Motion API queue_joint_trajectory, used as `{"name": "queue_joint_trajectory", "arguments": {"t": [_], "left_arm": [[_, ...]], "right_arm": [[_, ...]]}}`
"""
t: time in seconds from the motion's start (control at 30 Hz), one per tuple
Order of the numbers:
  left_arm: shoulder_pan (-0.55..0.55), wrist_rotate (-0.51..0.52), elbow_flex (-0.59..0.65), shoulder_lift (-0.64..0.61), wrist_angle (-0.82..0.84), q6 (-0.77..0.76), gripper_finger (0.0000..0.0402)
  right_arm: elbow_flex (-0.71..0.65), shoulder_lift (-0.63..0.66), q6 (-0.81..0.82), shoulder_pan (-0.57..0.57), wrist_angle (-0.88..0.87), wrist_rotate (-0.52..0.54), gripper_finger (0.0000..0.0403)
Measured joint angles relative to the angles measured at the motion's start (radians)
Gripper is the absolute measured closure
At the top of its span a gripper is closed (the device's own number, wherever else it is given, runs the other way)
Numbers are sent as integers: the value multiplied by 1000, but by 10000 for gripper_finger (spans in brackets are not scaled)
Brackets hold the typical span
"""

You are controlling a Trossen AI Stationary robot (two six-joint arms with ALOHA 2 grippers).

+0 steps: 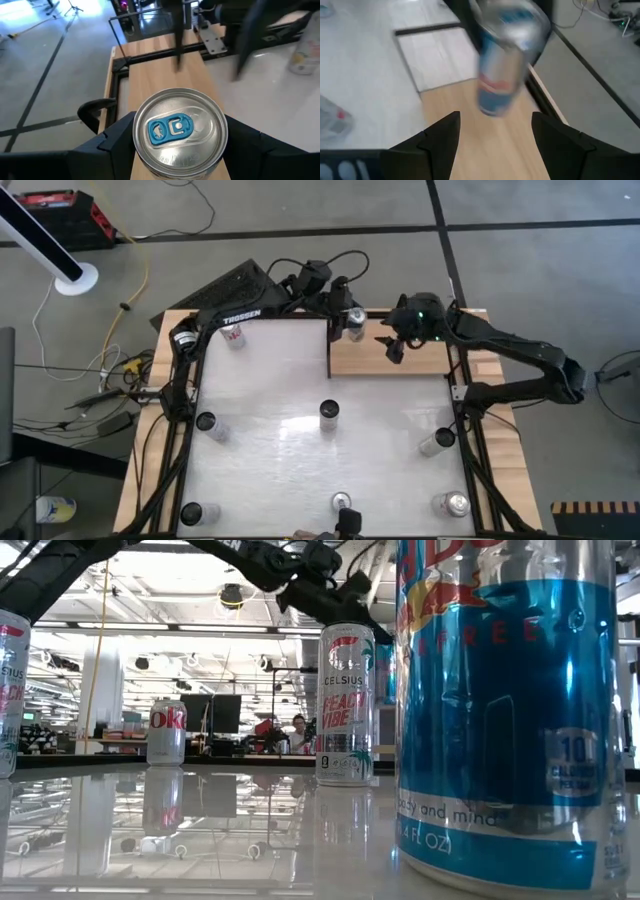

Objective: Place canned beverage on shelf
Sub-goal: Put the top blue soda can

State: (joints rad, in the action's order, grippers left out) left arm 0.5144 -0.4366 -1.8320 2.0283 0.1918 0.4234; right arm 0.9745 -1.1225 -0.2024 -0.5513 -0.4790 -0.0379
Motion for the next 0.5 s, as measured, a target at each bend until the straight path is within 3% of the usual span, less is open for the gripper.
{"name": "queue_joint_trajectory", "arguments": {"t": [0.17,0.3,0.5], "left_arm": [[3,2,0,-43,43,-9,186],[6,7,0,-86,92,-9,186],[6,24,2,-123,60,-31,186]], "right_arm": [[-1,-42,-42,-112,60,-117,131],[-60,-44,-61,-150,208,-251,131],[-113,-41,-92,-158,237,-278,129]]}}
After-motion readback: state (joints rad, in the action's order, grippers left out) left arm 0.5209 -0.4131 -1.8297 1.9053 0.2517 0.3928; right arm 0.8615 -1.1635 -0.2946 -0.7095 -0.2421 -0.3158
